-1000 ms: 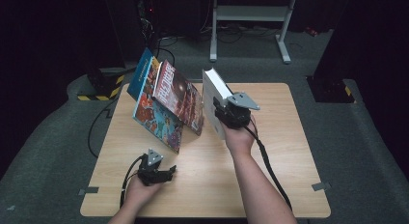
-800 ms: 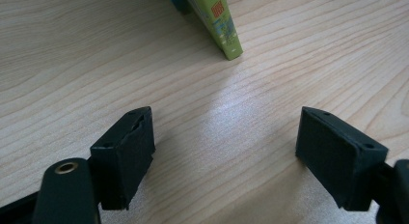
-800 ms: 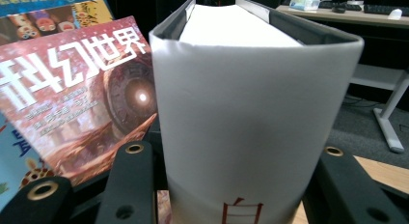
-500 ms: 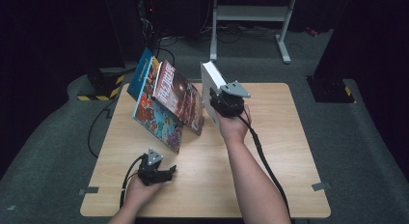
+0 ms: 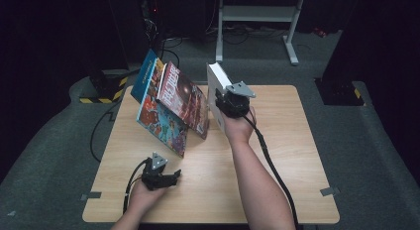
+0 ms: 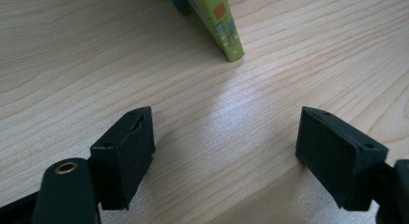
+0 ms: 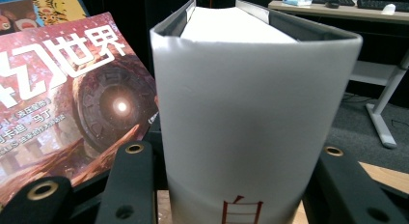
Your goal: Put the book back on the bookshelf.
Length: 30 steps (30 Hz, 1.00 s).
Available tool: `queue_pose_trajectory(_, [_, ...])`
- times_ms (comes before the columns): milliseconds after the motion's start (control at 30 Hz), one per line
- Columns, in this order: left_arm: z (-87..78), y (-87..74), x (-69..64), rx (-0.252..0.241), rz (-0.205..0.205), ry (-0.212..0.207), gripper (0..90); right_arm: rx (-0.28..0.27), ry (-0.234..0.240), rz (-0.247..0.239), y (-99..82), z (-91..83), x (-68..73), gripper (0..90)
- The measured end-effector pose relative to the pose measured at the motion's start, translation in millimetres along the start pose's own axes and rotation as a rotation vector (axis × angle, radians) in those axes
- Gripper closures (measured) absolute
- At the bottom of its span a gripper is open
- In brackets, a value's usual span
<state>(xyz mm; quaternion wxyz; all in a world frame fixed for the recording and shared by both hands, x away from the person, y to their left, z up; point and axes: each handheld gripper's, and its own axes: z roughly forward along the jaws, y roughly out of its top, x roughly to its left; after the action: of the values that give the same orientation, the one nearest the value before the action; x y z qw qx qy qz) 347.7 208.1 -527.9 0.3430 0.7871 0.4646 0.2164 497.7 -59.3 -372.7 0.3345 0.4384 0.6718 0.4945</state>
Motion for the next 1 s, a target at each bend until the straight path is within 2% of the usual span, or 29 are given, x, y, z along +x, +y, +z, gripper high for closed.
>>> queue_pose_trajectory(700, [-0.1,-0.1,0.0,0.0,-0.002,0.003,21.3,0.014,-0.045,0.033,-8.4,22.5,2.6,54.3])
queue_pose_trajectory(800, [0.4,-0.1,-0.9,-0.002,-0.016,-0.001,21.4,0.019,-0.056,0.033,-8.4,27.9,3.8,54.4])
queue_pose_trajectory(900, [0.1,0.0,0.0,-0.001,-0.005,0.001,21.4,0.018,-0.067,0.026,-7.8,32.8,5.2,54.3])
queue_pose_trajectory(1000, [0.1,-0.2,-0.4,-0.002,-0.012,-0.001,21.9,0.019,-0.075,0.022,-7.9,37.0,5.6,54.3])
